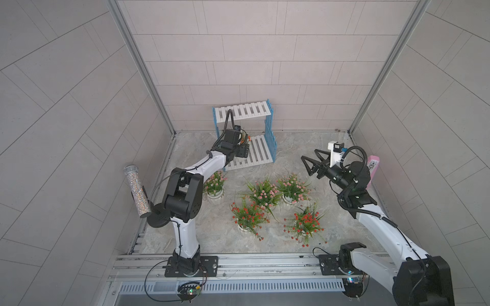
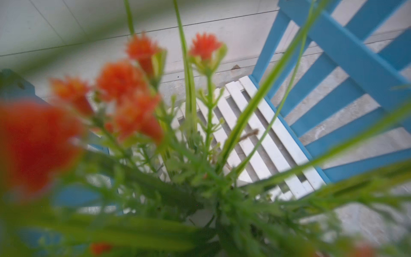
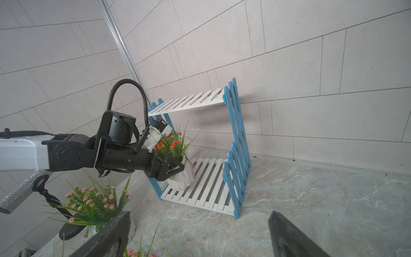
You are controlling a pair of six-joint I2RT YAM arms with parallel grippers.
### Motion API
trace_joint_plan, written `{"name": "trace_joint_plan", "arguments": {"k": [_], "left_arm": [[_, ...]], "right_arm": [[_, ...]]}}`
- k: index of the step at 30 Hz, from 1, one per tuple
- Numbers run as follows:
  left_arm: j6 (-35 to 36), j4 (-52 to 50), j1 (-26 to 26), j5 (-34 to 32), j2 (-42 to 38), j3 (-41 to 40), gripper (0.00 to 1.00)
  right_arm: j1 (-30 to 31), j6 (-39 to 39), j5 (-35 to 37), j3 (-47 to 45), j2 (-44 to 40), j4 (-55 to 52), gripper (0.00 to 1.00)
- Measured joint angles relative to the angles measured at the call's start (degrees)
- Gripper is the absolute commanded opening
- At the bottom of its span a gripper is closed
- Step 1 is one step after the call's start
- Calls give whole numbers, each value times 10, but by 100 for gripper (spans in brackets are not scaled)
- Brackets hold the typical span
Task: Place the baby's breath potted plants on the rack by color
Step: Place the baby's breath potted plant on the rack.
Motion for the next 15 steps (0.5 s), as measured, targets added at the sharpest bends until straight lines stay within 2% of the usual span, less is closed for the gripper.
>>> {"name": "trace_joint_plan", "arguments": {"k": [8, 15], "left_arm": [[-56, 34, -5, -100, 31, 1, 78], [-98, 58, 8, -149, 37, 2, 79]], "right_arm": [[0, -3, 3, 0, 1, -2, 99], [0, -6, 3, 0, 5, -2, 99]]}}
